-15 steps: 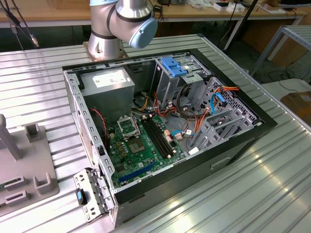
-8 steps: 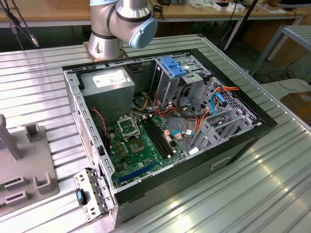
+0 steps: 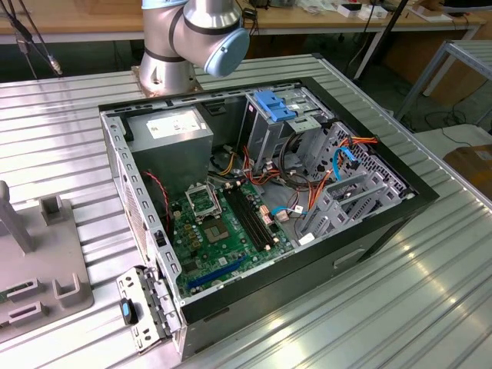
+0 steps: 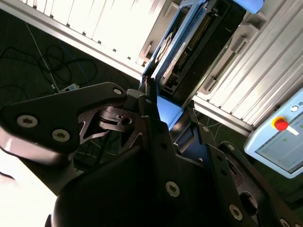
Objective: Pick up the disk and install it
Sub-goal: 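Pick up the disk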
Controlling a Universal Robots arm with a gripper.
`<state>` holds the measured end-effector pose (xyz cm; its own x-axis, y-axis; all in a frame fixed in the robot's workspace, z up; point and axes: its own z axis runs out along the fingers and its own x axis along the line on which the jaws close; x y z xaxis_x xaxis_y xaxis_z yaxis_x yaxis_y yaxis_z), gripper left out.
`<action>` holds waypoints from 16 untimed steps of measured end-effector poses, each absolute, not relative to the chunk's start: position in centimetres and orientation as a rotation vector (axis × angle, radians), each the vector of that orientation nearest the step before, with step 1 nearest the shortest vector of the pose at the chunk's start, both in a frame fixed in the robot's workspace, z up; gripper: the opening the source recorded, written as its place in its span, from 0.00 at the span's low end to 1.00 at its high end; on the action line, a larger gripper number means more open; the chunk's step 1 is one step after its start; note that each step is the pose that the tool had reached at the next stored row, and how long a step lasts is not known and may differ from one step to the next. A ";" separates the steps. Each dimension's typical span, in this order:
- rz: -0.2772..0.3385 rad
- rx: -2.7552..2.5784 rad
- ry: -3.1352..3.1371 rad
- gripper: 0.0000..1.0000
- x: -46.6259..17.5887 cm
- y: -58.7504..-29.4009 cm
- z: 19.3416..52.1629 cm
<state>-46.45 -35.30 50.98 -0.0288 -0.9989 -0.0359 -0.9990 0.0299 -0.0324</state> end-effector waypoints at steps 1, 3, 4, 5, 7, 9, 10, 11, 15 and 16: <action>0.003 -2.155 2.219 0.37 -46.4 -35.3 51.1; 0.003 -2.155 2.219 0.37 -46.4 -35.3 51.4; 0.003 -2.155 2.219 0.37 -46.4 -35.3 51.6; 0.003 -2.155 2.219 0.37 -46.4 -35.3 51.7; 0.003 -2.155 2.219 0.37 -46.4 -35.3 51.8; 0.003 -2.155 2.219 0.37 -46.4 -35.3 51.8; 0.003 -2.155 2.219 0.37 -46.4 -35.3 51.8; 0.003 -2.155 2.219 0.37 -46.4 -35.3 51.8; 0.003 -2.155 2.219 0.37 -46.4 -35.3 52.6; 0.003 -2.155 2.219 0.37 -46.4 -35.3 52.9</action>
